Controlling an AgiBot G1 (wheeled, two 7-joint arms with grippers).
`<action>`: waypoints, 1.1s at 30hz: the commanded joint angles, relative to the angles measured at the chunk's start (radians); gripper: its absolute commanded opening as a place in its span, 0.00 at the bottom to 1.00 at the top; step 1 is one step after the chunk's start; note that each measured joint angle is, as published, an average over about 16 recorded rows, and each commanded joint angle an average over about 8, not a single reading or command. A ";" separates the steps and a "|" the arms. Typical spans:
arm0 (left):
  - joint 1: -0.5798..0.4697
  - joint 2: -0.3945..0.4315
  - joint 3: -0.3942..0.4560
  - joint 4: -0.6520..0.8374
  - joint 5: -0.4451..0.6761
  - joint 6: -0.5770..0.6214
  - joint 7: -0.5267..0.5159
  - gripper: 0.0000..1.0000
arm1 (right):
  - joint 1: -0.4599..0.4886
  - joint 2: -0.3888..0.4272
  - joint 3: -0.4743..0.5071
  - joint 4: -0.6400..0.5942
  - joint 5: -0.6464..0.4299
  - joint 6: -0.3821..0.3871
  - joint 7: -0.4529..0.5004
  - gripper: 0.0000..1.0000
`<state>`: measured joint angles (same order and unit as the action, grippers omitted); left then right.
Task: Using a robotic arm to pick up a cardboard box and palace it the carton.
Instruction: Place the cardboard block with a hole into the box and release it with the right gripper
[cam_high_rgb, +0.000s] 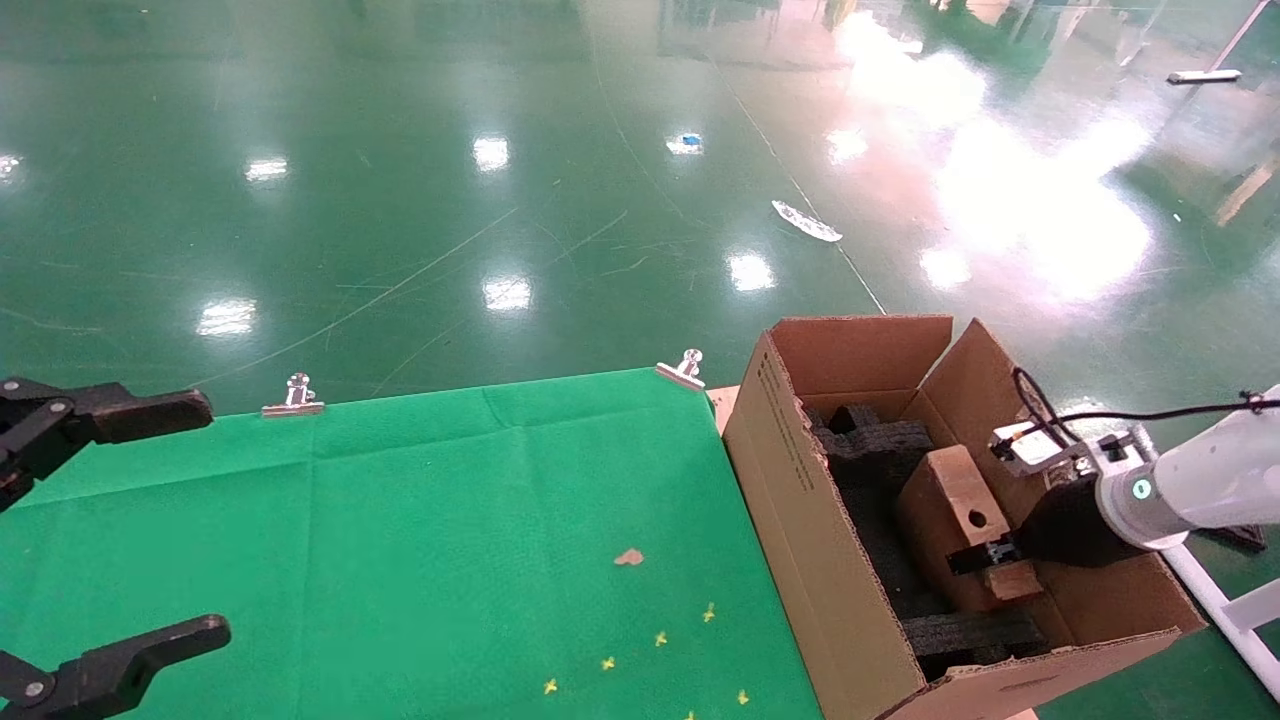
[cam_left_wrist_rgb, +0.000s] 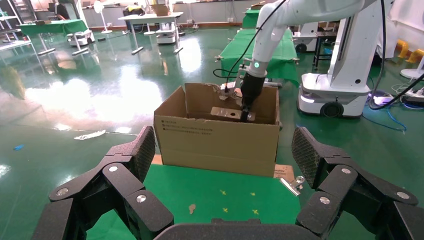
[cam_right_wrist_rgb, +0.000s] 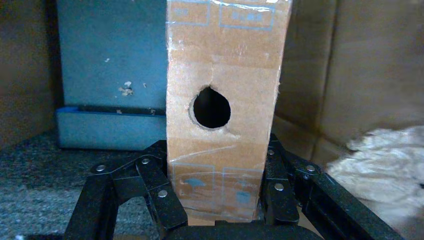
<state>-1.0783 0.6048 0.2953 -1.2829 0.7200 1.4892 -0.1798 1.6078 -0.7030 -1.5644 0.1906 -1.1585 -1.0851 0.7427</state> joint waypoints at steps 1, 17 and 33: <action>0.000 0.000 0.000 0.000 0.000 0.000 0.000 1.00 | -0.027 -0.008 0.010 -0.009 0.018 0.016 -0.024 0.27; 0.000 0.000 0.001 0.000 -0.001 0.000 0.001 1.00 | -0.013 -0.047 0.013 -0.099 0.019 -0.008 -0.107 1.00; 0.000 -0.001 0.002 0.000 -0.001 -0.001 0.001 1.00 | 0.053 -0.045 0.010 -0.138 0.011 -0.020 -0.155 1.00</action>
<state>-1.0787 0.6040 0.2972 -1.2829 0.7187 1.4884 -0.1788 1.6649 -0.7461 -1.5529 0.0553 -1.1458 -1.1045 0.5848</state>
